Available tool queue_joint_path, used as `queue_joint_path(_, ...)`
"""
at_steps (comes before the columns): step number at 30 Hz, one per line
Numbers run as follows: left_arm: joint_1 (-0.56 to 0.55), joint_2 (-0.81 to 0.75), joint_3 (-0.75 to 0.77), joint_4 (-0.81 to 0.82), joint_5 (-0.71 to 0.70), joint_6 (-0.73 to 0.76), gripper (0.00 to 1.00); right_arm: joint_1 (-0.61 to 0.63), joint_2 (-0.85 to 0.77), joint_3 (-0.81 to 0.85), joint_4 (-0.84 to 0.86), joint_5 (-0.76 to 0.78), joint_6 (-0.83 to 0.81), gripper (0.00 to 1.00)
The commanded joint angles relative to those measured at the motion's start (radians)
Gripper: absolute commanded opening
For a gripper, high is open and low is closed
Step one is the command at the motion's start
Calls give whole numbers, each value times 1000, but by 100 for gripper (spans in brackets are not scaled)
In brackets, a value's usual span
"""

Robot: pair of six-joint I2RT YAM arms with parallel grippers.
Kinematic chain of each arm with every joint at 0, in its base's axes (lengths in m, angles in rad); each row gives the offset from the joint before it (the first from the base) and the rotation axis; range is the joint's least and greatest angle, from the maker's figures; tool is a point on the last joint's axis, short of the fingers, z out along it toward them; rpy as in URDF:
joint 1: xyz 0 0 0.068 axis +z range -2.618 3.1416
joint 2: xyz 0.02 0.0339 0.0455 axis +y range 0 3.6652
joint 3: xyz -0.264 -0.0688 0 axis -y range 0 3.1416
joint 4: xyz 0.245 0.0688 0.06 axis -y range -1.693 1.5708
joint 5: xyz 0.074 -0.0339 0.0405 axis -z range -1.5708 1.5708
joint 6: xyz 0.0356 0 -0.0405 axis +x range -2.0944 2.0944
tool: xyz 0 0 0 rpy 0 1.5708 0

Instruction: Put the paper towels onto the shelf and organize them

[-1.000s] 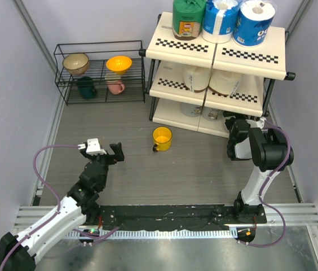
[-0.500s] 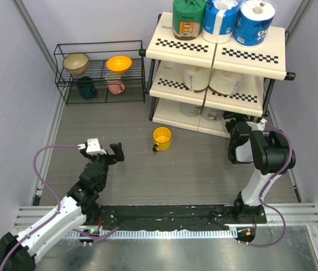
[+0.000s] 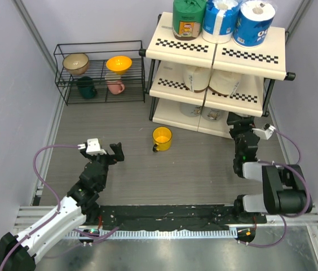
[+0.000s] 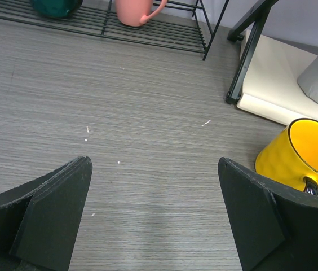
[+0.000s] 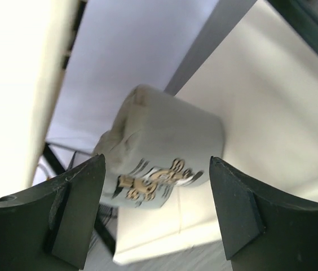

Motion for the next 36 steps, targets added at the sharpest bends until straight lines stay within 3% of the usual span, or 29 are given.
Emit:
queue_joint_path(1,6,-4,3,43,-9,-8,100,1,-148,-41,-157,-80,30,80)
queue_joint_path(4,6,-4,3,43,-9,-8,100,1,-261,-67,-231,-101,29,80)
queue_joint_path(10,6,-4,5,43,-15,-10,100,1,-511,-6,-671,-161,-44,82)
queue_joint_path(16,6,-8,5,35,-15,-14,100,1,-727,73,-1065,-331,-212,100)
queue_joint_path(21,6,-4,14,12,-26,-26,100,1,-885,105,-1281,-460,-350,100)
queue_joint_path(27,6,8,32,-16,-26,-34,100,3,-1037,103,-1420,-475,-355,100)
queue_joint_path(36,6,5,32,-20,-33,-37,100,3,-1070,71,-1460,-549,-286,100)
